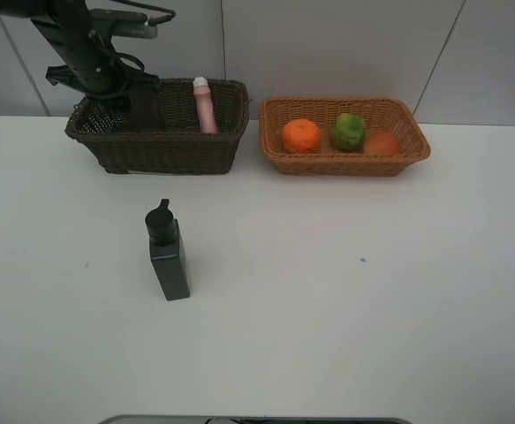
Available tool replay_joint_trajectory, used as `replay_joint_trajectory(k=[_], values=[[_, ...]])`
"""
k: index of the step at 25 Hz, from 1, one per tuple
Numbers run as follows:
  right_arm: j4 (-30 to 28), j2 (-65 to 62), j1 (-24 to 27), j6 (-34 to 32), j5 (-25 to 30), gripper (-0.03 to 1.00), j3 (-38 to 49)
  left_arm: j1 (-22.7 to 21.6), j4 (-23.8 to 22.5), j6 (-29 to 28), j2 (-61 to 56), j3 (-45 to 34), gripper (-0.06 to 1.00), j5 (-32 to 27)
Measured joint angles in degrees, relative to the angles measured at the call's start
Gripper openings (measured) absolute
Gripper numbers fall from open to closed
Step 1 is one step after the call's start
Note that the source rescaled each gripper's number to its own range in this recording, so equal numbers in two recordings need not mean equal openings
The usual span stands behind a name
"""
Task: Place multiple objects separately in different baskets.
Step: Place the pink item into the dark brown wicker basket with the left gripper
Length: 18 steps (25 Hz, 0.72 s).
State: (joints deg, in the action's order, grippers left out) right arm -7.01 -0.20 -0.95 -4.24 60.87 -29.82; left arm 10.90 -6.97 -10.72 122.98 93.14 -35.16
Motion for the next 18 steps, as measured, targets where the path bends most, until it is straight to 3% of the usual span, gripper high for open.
replay_joint_trajectory(k=[9,12,15,18], values=[[0.00,0.00,0.00,0.00,0.00,0.95,0.00,-0.10,0.91,0.76,0.65,0.11,0.05,0.75],[0.00,0.00,0.00,0.00,0.00,0.95,0.00,-0.10,0.91,0.84,0.65,0.11,0.22,0.80],[0.00,0.00,0.00,0.00,0.00,0.95,0.00,-0.10,0.91,0.86,0.65,0.11,0.53,0.98],[0.00,0.00,0.00,0.00,0.00,0.95,0.00,-0.10,0.91,0.86,0.65,0.11,0.74,1.11]])
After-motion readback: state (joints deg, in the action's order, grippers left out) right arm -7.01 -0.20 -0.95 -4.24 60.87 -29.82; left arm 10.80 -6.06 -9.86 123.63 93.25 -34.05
